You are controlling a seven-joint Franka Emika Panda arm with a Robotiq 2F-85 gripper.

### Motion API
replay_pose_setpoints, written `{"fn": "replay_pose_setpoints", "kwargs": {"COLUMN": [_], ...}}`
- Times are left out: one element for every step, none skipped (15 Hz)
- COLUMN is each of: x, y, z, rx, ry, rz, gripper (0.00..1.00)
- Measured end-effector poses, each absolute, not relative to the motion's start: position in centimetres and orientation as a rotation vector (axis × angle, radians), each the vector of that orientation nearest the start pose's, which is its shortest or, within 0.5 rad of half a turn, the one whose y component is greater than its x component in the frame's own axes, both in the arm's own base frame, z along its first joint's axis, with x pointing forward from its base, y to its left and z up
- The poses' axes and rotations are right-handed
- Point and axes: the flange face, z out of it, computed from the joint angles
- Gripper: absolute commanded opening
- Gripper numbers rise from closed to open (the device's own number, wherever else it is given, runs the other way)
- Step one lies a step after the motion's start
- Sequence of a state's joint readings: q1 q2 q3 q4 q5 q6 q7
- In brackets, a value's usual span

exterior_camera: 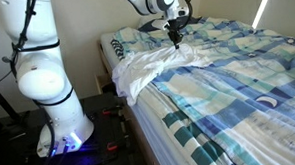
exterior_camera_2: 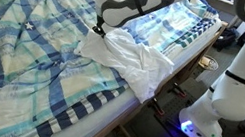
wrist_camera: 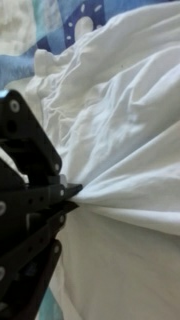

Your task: Fold the white t-sheet on the bed

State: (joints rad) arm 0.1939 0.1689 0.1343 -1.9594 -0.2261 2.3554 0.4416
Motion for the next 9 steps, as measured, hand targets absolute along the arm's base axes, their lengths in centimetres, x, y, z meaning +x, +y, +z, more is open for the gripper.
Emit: {"fn": "replay_pose_setpoints", "kwargs": {"x": [58.1, 58.0, 57.8, 57.6, 57.4, 57.3, 57.3, 57.3, 57.3], "y": [19.1, 18.9, 18.7, 18.5, 18.4, 18.2, 18.2, 18.1, 18.1], "z": [42.9, 44.2, 45.6, 46.6, 47.5, 48.1, 48.5, 48.8, 49.0], "rx": [-3.162, -3.155, -3.147, -3.141, -3.137, -3.135, -3.134, -3.132, -3.130], "ry": [-0.033, -0.028, -0.019, -0.007, 0.003, 0.007, 0.017, 0.026, 0.029], "rz": [-0.469, -0.505, -0.540, -0.569, -0.592, -0.610, -0.624, -0.634, -0.642], "gripper": [0.02, 0.02, 0.02, 0.02, 0.02, 0.02, 0.02, 0.02, 0.02]}}
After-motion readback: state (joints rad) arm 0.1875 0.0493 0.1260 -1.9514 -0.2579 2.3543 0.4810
